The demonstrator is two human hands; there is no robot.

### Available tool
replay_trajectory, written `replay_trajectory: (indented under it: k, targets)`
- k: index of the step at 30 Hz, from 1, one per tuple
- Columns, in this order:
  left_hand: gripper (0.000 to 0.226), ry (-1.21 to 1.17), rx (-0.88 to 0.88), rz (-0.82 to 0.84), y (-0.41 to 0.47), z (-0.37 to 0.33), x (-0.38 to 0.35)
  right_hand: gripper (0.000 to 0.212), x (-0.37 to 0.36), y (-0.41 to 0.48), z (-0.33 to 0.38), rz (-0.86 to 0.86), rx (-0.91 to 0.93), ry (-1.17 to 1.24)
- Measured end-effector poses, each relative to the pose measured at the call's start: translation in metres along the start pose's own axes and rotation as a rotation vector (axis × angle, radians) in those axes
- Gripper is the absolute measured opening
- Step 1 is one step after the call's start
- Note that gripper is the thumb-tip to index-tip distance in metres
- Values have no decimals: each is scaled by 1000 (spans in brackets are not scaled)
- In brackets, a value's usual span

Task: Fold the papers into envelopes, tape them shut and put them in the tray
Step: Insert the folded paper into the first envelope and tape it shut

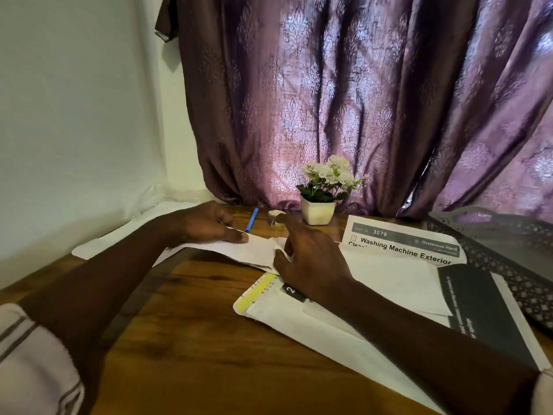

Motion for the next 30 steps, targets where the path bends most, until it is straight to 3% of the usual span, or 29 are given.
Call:
replay_trajectory:
  k: [5,9,12,15,17,19,22,30]
  targets:
    - [38,-47,-171,6,18,-23,-33,64,-3,1,1,-23,46,3]
    - [43,227,-325,-109,18,-33,-42,37,5,2,-9,-86,36,-19]
    - [48,404,-208,-161,16,-20,-26,56,-10,1,-35,177,-89,-40]
    - [30,514,-13,-62,13,4,-12,89,-30,-12,-49,547,-123,-90]
    - [18,291,27,-7,10,14,-6,100,-37,-16,-47,645,-72,-109]
    - [28,-10,12,-22,7,20,1,103,-39,-18,-44,660,-61,-106]
    - [42,-259,-14,-83,5,18,4,104,-38,-18,-38,636,-30,-120]
    - [45,-476,46,-165,14,0,-39,123,-39,-11,-33,553,-77,-39]
Point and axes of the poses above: each hand's wrist, its own y-axis towards the middle knuckle, its own x-axis out of the back of the hand, z = x × y, the point moved 8 cm from there along y, towards the middle knuckle, and after that the axes turned 4 degrees about -y, right-handed, at the moved point
